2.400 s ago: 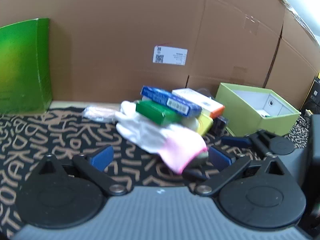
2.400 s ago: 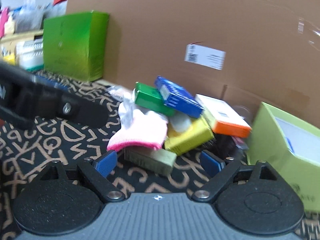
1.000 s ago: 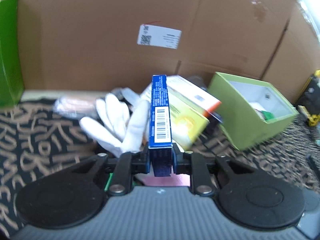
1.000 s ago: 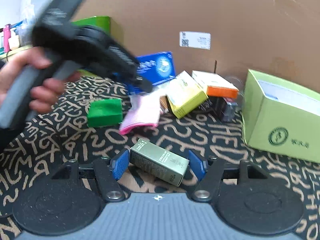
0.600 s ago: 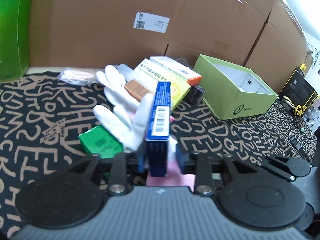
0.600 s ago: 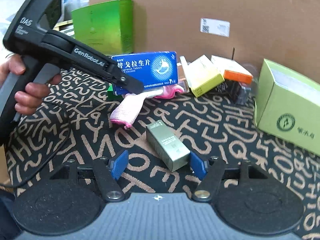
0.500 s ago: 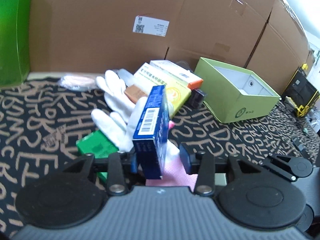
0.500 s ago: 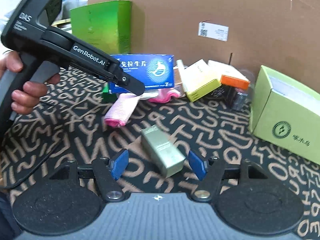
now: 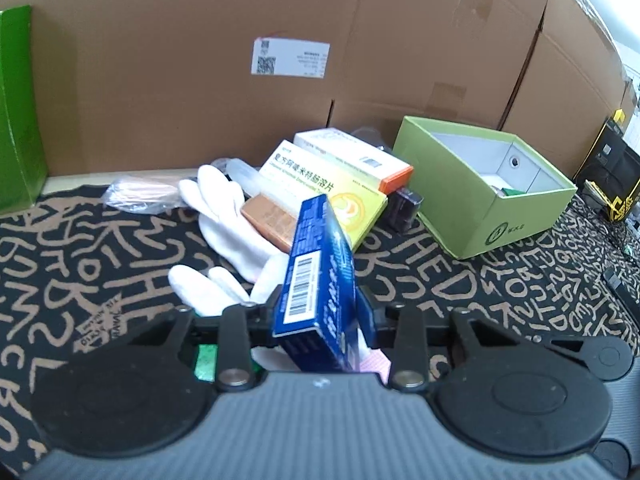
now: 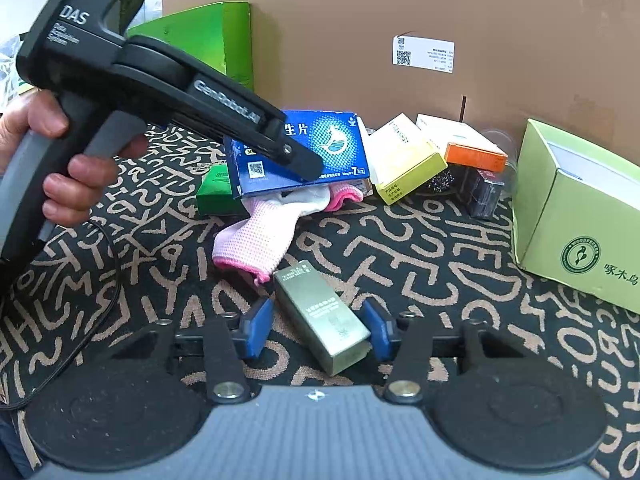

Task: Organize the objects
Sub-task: 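Grasp the blue medicine box with the left gripper while the right gripper grasps the silver-green box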

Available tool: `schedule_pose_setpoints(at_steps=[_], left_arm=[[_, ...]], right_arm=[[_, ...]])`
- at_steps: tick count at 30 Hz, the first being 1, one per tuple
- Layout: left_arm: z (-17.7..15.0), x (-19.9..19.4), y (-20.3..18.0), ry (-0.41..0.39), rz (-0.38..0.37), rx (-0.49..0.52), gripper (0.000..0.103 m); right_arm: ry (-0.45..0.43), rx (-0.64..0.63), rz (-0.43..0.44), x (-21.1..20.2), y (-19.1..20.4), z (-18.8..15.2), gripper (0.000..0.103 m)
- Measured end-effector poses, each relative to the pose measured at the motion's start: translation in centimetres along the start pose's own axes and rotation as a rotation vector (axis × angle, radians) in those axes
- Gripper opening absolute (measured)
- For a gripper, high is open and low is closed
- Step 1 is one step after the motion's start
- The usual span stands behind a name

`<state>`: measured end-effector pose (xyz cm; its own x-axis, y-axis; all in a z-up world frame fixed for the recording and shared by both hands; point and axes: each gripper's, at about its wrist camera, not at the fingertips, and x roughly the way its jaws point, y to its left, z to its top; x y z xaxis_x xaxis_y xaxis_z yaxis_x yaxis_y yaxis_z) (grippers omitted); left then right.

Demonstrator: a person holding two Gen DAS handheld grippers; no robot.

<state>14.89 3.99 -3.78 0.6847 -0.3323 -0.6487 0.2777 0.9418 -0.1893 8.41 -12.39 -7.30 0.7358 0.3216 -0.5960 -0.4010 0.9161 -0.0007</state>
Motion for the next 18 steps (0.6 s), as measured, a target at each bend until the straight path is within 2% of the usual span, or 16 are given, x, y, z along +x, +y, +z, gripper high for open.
schedule_pose_setpoints(at_steps=[2,9,18], left_arm=[[-0.1,0.2,0.0,0.012,-0.023,-0.004,0.019],[0.0,-1.6,-0.7,-0.027,-0.018,0.006,0.018],[3.0,-4.8,-4.5,-0.129,-0.089,0.075,0.018]], right_arm=[[-0.003,0.006,0.005,-0.2,0.0,-0.1,0.027],[-0.027,0.046,-0.004,-1.6,-0.4,-0.4,0.026],[-0.167,0.138,-0.09,-6.0,-4.3,0.7,0.026]])
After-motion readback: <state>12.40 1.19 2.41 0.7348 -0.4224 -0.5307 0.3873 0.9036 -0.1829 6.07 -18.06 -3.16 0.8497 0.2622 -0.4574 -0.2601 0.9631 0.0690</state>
